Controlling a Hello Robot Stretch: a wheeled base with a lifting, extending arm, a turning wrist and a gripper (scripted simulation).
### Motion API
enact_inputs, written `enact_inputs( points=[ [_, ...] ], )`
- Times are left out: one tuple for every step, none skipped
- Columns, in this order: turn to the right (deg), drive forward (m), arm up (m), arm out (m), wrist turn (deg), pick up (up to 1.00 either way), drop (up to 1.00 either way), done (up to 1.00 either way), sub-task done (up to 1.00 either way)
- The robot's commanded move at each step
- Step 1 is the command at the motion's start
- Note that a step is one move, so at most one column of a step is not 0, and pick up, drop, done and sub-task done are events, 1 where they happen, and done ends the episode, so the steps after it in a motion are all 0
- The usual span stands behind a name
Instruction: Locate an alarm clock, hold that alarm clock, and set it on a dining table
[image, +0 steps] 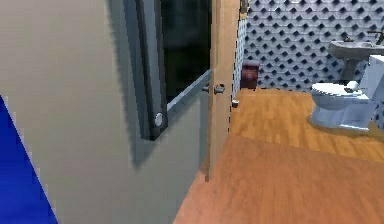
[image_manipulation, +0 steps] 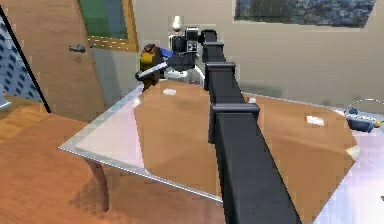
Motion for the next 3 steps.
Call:
enact_inputs(
  points=[
    [0.0, 0.0, 0.0, 0.0, 45.0, 0.0, 0.0, 0.0, 0.0],
    [0.0, 0.0, 0.0, 0.0, 45.0, 0.0, 0.0, 0.0, 0.0],
    [0.0, 0.0, 0.0, 0.0, 9.0, 0.0, 0.0, 0.0, 0.0]
  ],
)
